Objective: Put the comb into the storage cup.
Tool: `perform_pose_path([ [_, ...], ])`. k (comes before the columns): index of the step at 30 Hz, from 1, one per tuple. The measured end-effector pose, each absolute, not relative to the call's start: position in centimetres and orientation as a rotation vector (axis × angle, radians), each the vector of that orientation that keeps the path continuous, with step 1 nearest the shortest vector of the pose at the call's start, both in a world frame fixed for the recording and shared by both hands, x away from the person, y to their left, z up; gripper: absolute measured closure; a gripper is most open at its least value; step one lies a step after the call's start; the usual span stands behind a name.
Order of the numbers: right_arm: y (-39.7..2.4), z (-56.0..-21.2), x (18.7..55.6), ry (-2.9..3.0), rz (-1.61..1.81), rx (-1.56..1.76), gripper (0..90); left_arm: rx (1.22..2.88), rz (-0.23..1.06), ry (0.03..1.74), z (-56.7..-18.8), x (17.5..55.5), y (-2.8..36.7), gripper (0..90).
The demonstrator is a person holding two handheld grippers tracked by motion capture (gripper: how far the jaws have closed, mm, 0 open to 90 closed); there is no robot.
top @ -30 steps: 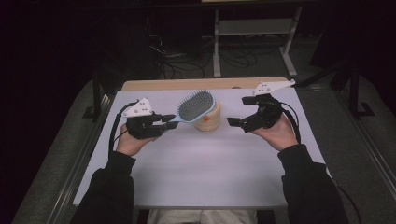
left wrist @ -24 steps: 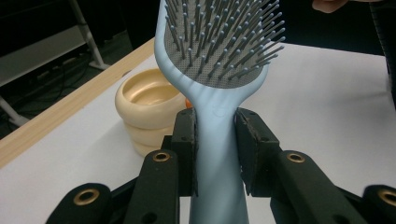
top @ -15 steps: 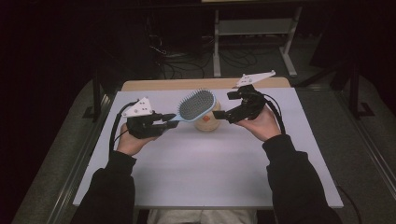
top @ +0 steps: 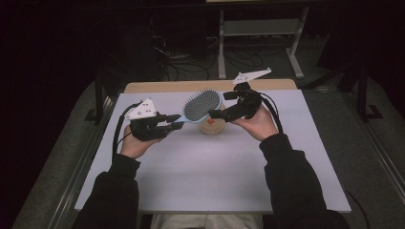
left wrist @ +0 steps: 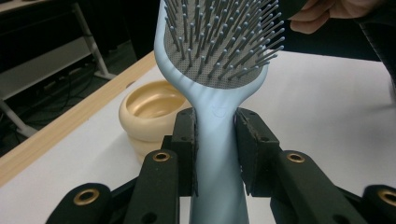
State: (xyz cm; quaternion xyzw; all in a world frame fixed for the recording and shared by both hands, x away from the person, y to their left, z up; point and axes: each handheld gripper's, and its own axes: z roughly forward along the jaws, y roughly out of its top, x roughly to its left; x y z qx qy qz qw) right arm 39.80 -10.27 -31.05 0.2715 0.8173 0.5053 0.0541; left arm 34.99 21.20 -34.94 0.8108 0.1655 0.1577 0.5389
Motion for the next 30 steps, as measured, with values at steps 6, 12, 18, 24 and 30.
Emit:
perform_pose_path([
  [6, -10.3, -30.9, 40.2, 2.479, 1.591, 0.860, 1.3, 1.912, 0.404, 0.395, -34.9, 34.9, 21.1, 70.1],
  [12, -10.6, -30.2, 40.5, 2.440, 1.755, 0.896, 8.9, 1.895, 0.421, 0.393, -34.8, 34.9, 20.7, 70.1],
  [18, -10.0, -29.4, 40.9, 2.476, 1.741, 0.947, 18.8, 1.873, 0.435, 0.387, -34.6, 34.8, 20.3, 70.1],
  [24, -9.7, -29.4, 41.8, 2.544, 1.790, 1.084, 31.9, 1.870, 0.438, 0.406, -34.7, 35.0, 20.3, 70.1],
  [30, -9.9, -29.4, 42.2, 2.560, 1.776, 1.201, 40.8, 1.870, 0.447, 0.417, -35.2, 35.0, 20.1, 70.1],
])
